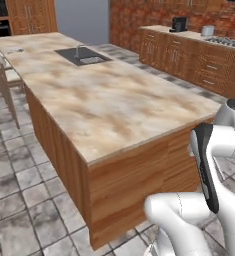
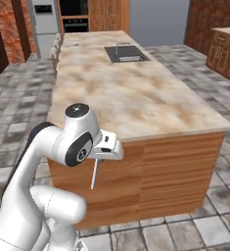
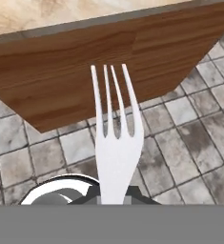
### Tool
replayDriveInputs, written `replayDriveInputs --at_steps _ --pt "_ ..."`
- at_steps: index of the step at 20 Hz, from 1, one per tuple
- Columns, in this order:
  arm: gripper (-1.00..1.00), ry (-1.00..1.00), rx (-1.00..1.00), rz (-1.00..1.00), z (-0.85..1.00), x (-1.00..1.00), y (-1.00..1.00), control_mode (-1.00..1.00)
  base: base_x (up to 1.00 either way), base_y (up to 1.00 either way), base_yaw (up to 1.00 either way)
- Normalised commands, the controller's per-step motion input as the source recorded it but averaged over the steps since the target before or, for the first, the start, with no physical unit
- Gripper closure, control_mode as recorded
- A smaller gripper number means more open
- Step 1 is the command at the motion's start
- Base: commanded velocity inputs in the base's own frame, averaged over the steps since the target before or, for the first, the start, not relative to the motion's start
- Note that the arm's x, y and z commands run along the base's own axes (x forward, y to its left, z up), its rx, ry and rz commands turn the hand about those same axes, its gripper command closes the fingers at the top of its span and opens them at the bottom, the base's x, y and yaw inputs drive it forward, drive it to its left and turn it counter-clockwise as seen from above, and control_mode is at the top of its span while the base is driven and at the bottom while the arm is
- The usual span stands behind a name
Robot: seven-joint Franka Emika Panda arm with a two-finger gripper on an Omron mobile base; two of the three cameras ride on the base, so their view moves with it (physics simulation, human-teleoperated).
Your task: Take the fork and place it on the left side of the plate. Then take the spoon and place it on the right side of the plate. Make sure they're directly next to the plate.
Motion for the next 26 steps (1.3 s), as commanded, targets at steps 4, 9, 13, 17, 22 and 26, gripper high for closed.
replayDriveInputs --at_steps 4,9,13,17,22,26 --pt "1.0 0.0 0.0 0.0 0.0 0.0 0.0 1.0 0.51 1.0 -0.18" --pt "1.0 0.0 0.0 0.0 0.0 0.0 0.0 1.0 0.49 1.0 -0.18" --pt "1.0 0.0 0.0 0.0 0.0 0.0 0.0 1.0 0.4 1.0 -0.18" --pt "1.0 0.0 0.0 0.0 0.0 0.0 0.0 1.0 0.33 1.0 -0.17" --pt "1.0 0.0 0.0 0.0 0.0 0.0 0.0 1.0 0.34 1.0 -0.17" --pt "1.0 0.0 0.0 0.0 0.0 0.0 0.0 1.0 0.35 1.0 -0.18"
